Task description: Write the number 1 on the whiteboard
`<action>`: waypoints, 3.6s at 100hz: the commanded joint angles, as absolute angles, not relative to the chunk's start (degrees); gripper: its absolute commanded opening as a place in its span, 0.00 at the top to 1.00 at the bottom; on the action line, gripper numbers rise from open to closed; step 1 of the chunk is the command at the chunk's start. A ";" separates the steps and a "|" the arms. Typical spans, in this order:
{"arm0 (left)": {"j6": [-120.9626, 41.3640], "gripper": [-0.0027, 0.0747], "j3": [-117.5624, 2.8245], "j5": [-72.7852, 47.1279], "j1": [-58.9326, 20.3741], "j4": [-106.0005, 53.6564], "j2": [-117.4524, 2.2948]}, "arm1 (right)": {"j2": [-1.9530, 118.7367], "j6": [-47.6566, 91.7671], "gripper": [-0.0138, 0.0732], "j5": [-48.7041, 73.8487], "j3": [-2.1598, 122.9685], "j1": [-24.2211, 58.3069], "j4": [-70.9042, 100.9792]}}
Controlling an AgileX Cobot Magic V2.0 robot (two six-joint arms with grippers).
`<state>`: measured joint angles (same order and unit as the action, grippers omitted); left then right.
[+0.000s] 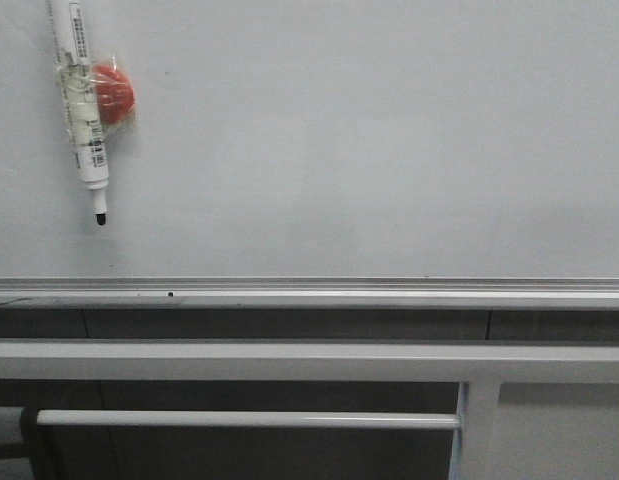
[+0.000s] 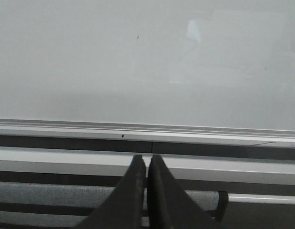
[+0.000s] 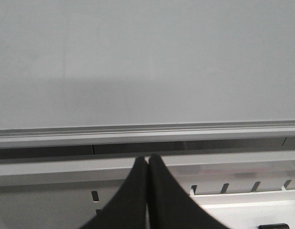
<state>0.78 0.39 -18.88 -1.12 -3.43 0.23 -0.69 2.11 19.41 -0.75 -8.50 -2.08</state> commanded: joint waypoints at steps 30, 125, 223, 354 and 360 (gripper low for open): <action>0.71 0.99 0.65 -15.22 -1.31 -3.66 1.60 | -1.38 2.54 0.91 18.70 -2.33 -8.89 -1.97; 0.71 0.99 0.65 29.31 -1.31 -5.44 1.60 | -1.38 2.42 0.91 -16.82 -2.33 -8.89 4.90; 0.71 0.99 -22.10 -1.33 -1.45 -6.51 -14.24 | 5.03 -6.12 0.91 22.71 20.56 -8.89 9.03; 1.22 0.30 -6.32 31.49 -36.78 -12.77 -38.34 | 11.18 6.88 0.91 28.96 28.90 -8.89 15.37; 1.22 0.30 -6.32 32.56 -38.23 -12.09 -39.91 | 11.18 6.88 0.91 28.86 28.90 -8.89 15.37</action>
<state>0.78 -4.82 26.23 -36.31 -12.49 -37.97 9.96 6.04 32.89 26.95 -8.50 14.72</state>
